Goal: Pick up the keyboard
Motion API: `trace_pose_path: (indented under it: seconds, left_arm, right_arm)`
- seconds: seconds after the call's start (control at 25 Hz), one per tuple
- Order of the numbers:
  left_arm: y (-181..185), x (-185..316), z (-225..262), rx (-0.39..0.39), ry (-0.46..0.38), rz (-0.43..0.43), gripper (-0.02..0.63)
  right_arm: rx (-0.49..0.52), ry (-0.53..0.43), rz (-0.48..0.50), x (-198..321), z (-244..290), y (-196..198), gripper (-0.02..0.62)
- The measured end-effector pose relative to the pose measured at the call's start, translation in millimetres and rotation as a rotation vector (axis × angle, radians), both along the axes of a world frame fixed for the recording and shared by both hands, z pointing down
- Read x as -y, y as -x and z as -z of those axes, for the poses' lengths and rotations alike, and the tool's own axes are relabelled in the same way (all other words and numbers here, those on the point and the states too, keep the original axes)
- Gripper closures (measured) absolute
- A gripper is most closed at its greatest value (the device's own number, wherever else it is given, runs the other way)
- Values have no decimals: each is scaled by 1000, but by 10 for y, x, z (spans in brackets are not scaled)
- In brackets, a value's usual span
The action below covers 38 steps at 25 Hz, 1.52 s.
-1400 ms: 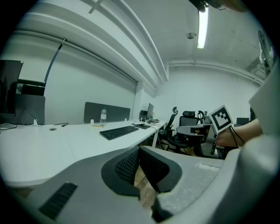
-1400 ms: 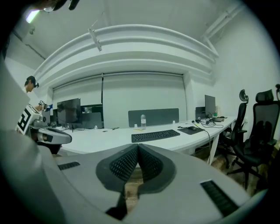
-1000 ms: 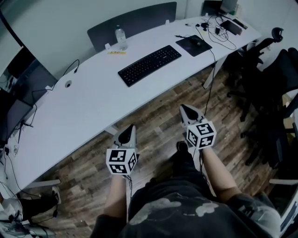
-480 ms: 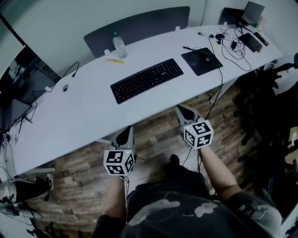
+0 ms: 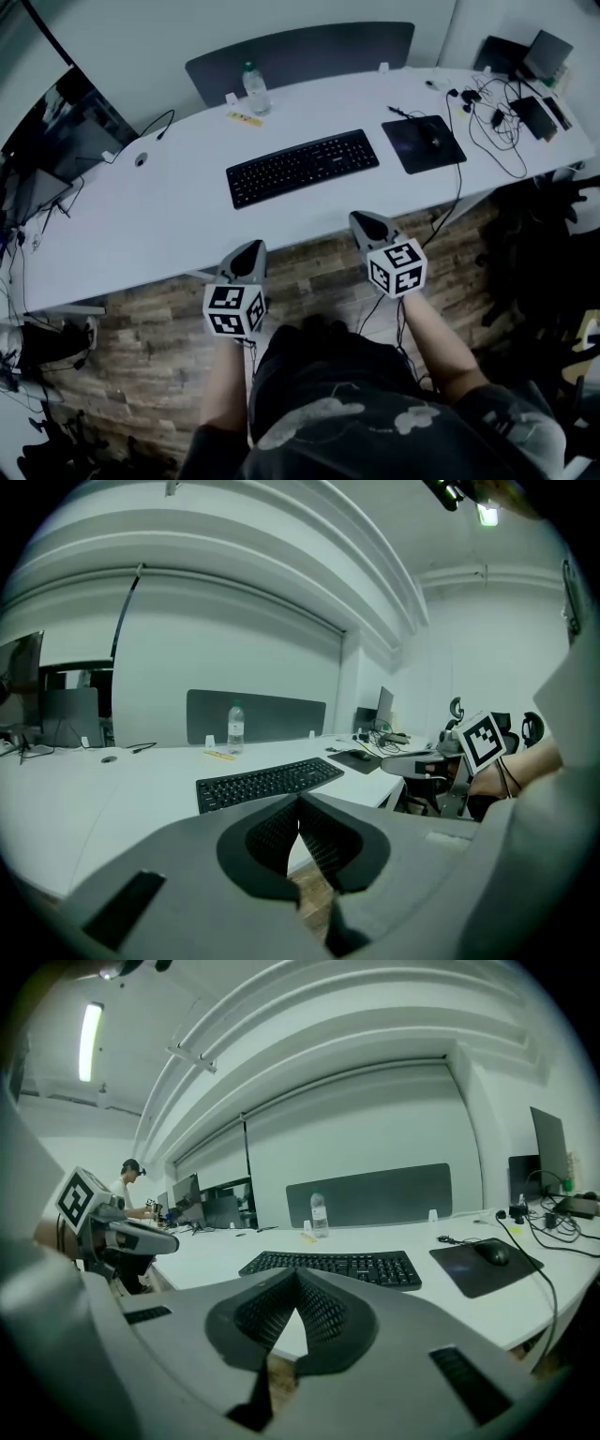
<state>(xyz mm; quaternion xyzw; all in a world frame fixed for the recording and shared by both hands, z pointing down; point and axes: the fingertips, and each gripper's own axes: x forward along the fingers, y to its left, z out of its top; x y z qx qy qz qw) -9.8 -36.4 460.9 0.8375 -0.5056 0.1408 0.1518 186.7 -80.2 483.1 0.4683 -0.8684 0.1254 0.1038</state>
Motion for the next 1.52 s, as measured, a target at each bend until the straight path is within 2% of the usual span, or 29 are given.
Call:
trace_pose_path:
  seconds: [0.2, 0.4, 0.52, 0.72, 0.84, 0.96, 1.24, 1.52]
  left_arm:
    - [2, 221, -45, 45, 19, -4, 603]
    - [-11, 545, -121, 125, 11, -55, 598]
    - [-48, 815, -196, 192, 10, -132, 516]
    - [-139, 1285, -443, 295, 61, -304, 329]
    - [-184, 1523, -607, 345, 109, -423, 256]
    - [-167, 1740, -747, 394, 158, -508, 188]
    - [-86, 2077, -1091, 515, 295, -666, 95]
    - [16, 2358, -1366, 585, 402, -751, 43]
  right_arm:
    - [9, 7, 13, 256, -29, 37, 594]
    - [-2, 24, 14, 525, -113, 33, 594]
    - [-12, 35, 11, 794, -138, 50, 594]
    - [-29, 52, 17, 1301, -203, 83, 594]
    - [-37, 66, 19, 1608, -239, 117, 594]
    - [-44, 76, 27, 1889, -246, 176, 594]
    - [-58, 109, 39, 2345, -316, 313, 594]
    - [-81, 142, 42, 2680, -409, 384, 594]
